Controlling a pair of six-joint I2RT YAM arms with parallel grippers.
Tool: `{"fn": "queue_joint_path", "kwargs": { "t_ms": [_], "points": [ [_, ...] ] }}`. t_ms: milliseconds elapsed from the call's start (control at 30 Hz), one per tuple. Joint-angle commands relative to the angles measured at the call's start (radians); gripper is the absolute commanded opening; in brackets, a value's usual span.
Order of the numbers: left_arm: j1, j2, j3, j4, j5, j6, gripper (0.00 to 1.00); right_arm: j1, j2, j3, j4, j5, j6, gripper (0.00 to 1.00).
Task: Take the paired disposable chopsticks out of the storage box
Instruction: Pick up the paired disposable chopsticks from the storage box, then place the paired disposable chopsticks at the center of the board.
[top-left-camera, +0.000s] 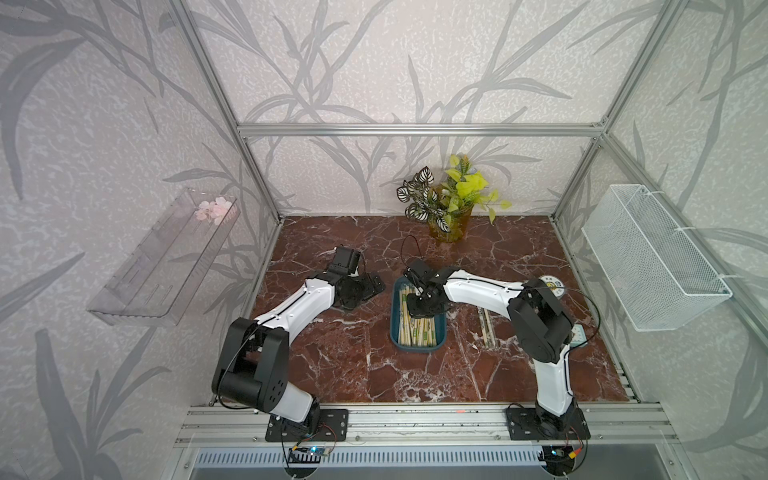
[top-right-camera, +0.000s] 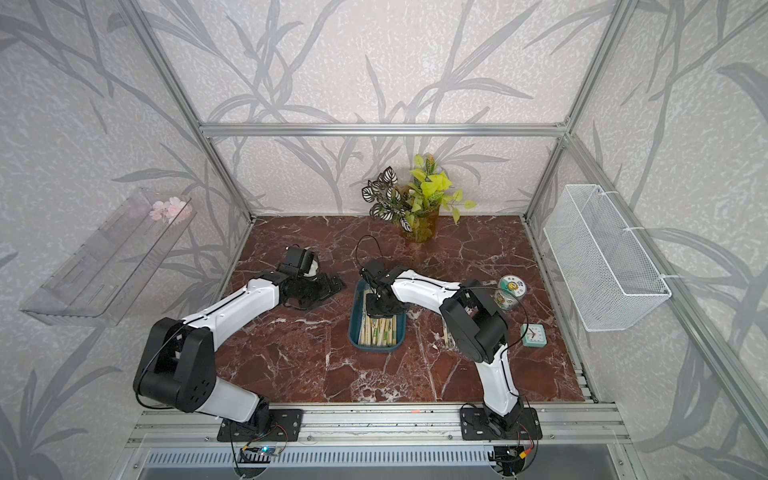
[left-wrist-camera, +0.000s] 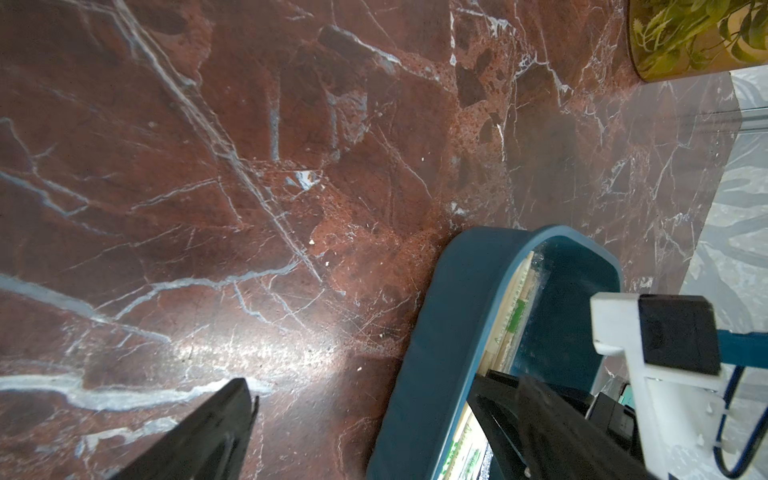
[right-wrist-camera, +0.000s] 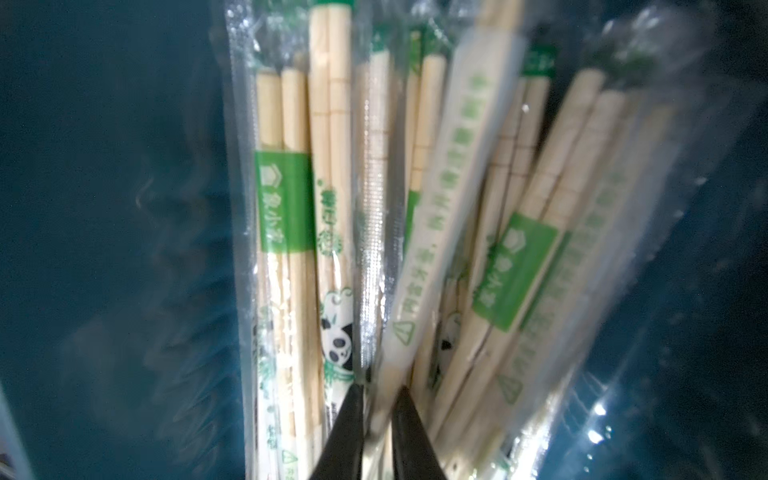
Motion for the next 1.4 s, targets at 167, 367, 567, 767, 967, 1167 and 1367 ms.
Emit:
{"fn": "queue_joint_path", "kwargs": {
  "t_ms": [167, 367, 567, 767, 967, 1167, 1367],
  "points": [
    [0.004, 0.004, -0.002, 0.007, 0.009, 0.013, 1.00, 0.001, -0.110, -0.018, -0.013, -0.017, 0.009, 0.02],
    [0.006, -0.013, 0.009, -0.003, 0.007, 0.013, 1.00, 0.000, -0.186, -0.027, -0.013, -0.041, 0.006, 0.00],
    [0.006, -0.040, 0.021, -0.016, 0.015, 0.013, 1.00, -0.024, -0.277, -0.067, 0.020, -0.080, 0.012, 0.00],
    [0.002, -0.079, 0.013, -0.019, 0.030, -0.003, 1.00, -0.082, -0.379, -0.129, 0.028, -0.095, -0.007, 0.00],
    [-0.023, -0.109, -0.008, -0.004, 0.020, -0.032, 1.00, -0.172, -0.472, -0.201, -0.011, -0.057, -0.055, 0.00],
    [-0.073, -0.084, 0.013, -0.009, 0.009, -0.040, 1.00, -0.235, -0.523, -0.255, -0.083, 0.036, -0.165, 0.00],
    [-0.123, -0.062, 0.028, -0.003, -0.011, -0.060, 1.00, -0.266, -0.515, -0.298, -0.122, 0.121, -0.238, 0.00]
  ]
}}
